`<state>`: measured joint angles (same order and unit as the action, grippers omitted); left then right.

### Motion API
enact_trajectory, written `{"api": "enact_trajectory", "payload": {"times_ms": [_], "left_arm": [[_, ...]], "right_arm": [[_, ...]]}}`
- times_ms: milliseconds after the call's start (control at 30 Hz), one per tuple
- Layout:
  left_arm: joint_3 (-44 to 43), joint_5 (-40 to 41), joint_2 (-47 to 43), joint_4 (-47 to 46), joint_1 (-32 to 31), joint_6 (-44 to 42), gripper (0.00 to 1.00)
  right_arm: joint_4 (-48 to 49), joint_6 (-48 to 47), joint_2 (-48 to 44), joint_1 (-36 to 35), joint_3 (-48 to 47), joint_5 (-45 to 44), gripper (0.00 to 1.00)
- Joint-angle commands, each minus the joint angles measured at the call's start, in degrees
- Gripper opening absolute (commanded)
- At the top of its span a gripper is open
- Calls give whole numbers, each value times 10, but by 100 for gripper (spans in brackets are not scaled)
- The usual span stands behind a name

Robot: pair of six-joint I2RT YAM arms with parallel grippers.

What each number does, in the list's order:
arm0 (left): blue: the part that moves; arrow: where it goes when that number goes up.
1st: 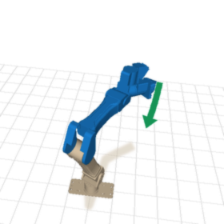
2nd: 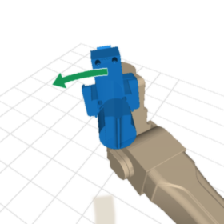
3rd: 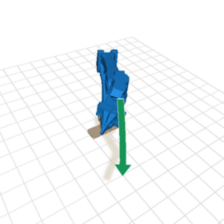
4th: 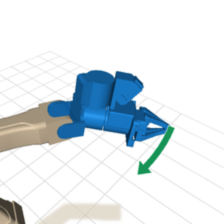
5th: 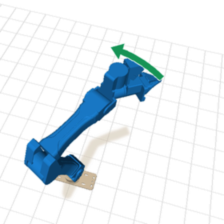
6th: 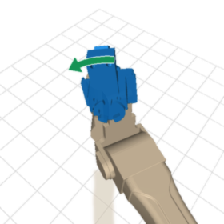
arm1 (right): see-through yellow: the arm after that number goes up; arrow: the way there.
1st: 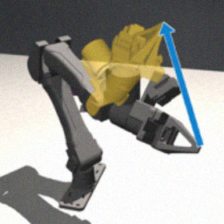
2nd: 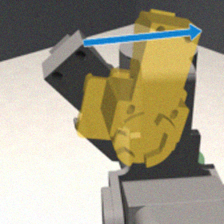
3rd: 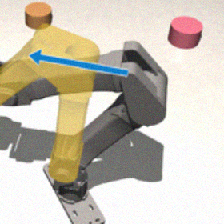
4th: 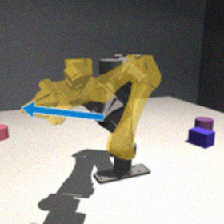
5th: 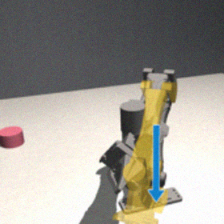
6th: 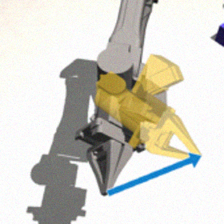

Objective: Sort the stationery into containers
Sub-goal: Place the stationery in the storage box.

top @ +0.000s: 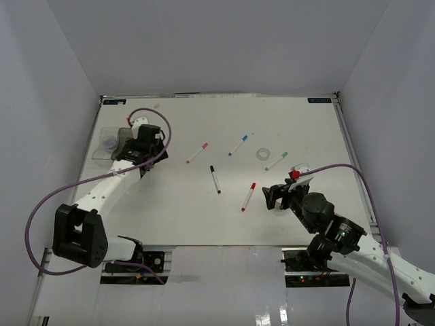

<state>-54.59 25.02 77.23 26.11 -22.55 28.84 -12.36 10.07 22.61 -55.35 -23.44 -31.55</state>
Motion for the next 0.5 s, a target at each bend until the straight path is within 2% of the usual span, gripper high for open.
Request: {"api": "enact_trajectory", "payload": {"times_ms": [0, 67, 167, 333, 467], "left_arm": [[-28, 11, -48, 24, 102, -24, 46], [-39, -9, -46, 24, 154, -36, 47], [-64, -40, -28, 18, 267, -36, 47], [-104, -46, 24, -2, 342, -37, 48], [-142, -44, 77, -11, 369, -30, 50]], "right_arm": [[40, -6, -13, 1, 9, 17, 90], [41, -5, -21, 1, 9, 25, 90], [42, -4, -36, 1, 11, 37, 90], [47, -3, -53, -1, 18, 48, 90], [52, -4, -49, 0, 21, 53, 90]]}}
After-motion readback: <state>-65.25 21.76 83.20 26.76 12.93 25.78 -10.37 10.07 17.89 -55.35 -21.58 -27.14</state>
